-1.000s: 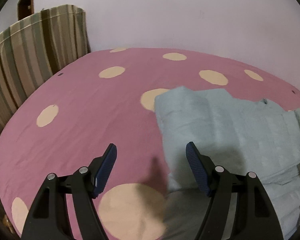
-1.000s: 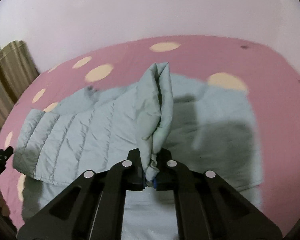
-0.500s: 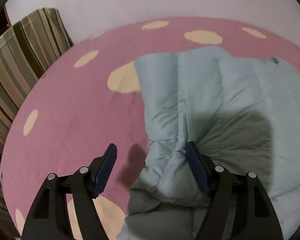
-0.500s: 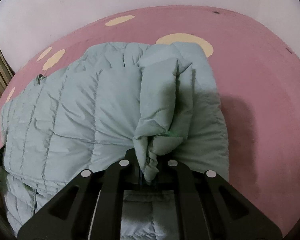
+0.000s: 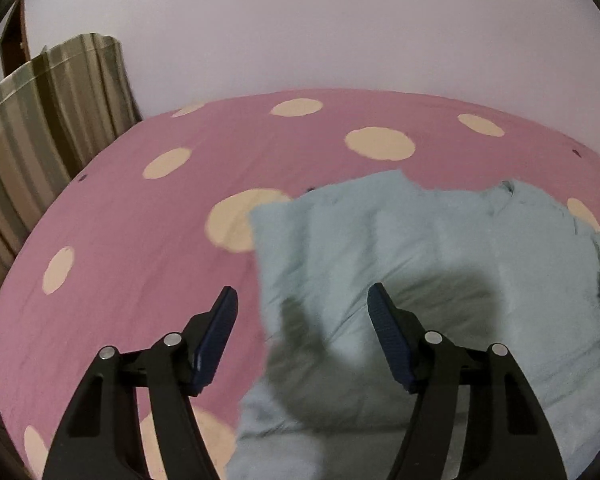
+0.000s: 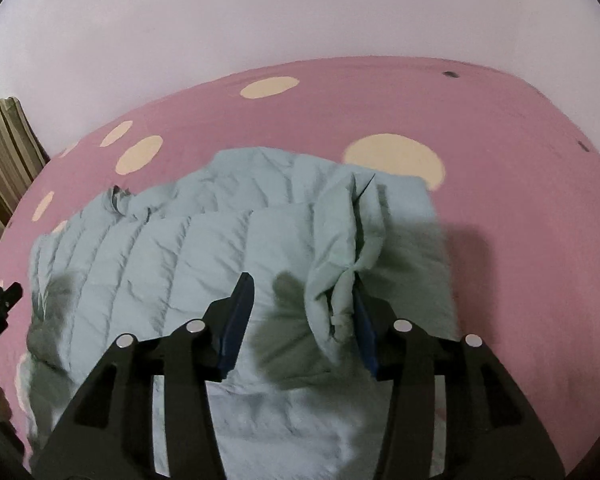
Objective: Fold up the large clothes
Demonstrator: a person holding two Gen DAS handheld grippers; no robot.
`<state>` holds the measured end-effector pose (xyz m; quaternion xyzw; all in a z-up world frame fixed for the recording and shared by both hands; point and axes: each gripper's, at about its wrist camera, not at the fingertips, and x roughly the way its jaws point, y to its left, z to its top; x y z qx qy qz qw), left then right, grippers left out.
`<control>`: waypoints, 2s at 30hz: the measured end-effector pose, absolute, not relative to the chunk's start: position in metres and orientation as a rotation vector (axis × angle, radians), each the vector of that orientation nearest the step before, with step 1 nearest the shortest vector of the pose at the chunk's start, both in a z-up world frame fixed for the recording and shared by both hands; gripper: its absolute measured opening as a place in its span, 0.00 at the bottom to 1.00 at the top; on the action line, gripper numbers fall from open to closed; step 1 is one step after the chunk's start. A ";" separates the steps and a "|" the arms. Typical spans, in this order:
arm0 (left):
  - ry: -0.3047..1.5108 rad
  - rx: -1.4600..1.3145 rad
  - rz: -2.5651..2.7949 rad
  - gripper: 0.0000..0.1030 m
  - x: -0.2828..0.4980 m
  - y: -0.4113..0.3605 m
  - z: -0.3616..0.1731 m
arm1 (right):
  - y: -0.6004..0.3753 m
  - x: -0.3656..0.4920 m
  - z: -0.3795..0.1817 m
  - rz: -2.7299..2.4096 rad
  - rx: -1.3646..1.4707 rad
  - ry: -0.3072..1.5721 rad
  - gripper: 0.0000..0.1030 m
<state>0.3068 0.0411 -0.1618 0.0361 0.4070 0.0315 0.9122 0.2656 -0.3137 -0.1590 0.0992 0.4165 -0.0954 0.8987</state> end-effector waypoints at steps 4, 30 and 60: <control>0.886 0.097 0.054 0.65 0.336 0.022 -0.189 | -0.301 0.296 -0.170 -0.203 0.130 0.895 0.44; 0.830 0.108 0.032 0.65 0.353 0.026 -0.198 | -0.332 0.203 -0.124 -0.317 0.175 0.865 0.47; 0.954 0.139 -0.073 0.65 0.329 -0.061 -0.236 | -0.240 0.299 -0.207 -0.144 0.027 0.970 0.49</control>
